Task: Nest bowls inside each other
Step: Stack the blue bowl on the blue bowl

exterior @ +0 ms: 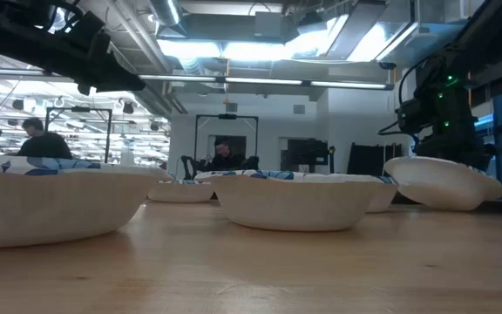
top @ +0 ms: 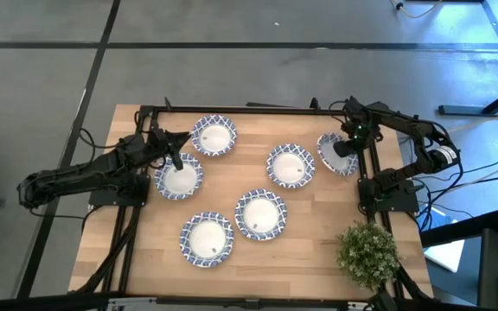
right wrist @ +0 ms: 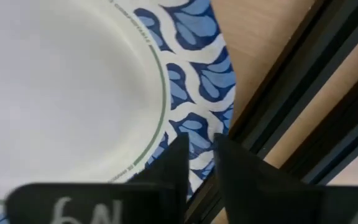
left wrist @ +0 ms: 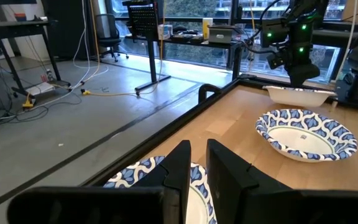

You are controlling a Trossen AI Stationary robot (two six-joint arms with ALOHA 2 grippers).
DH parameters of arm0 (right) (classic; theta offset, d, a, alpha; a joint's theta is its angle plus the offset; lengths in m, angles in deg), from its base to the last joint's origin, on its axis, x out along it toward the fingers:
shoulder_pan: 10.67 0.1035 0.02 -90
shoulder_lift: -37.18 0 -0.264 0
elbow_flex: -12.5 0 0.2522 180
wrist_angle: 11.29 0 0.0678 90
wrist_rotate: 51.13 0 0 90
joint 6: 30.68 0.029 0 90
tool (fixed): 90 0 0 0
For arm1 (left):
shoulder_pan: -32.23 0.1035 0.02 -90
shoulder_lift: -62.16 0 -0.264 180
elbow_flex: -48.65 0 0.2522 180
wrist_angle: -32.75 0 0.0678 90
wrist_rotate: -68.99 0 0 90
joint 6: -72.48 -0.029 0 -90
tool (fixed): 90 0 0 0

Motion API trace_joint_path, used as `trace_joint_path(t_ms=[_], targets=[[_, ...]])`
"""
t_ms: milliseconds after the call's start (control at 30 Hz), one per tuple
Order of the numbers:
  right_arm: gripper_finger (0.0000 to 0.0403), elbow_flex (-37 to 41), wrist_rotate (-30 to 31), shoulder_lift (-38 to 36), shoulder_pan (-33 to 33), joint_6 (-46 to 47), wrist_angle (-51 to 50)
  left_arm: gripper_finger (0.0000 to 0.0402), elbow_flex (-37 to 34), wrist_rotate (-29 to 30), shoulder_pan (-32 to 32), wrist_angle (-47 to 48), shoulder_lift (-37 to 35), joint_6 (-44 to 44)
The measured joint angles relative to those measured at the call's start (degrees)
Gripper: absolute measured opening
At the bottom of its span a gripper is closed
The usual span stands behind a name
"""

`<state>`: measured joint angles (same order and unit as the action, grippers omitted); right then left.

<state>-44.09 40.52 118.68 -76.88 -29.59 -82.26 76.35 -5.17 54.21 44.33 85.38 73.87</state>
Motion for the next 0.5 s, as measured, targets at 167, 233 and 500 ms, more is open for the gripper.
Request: trace_joint_path(t_ms=[167, 233, 500], targets=[[0.0147, 0.0, 0.0, 0.0, 0.0, 0.3, 0.2, 0.0047, 0.0, 0.0, 0.0, 0.0, 0.0, 0.0], [0.0172, 0.0, 0.0, 0.0, 0.0, 0.4, 0.3, 0.0047, 0.0, 0.0, 0.0, 0.0, 0.0, 0.0], [0.0248, 0.0, -1.4, -2.9, 0.2, 0.1, 0.0, 0.0047, 0.0, 0.0, 0.0, 0.0, 0.0, 0.0]])
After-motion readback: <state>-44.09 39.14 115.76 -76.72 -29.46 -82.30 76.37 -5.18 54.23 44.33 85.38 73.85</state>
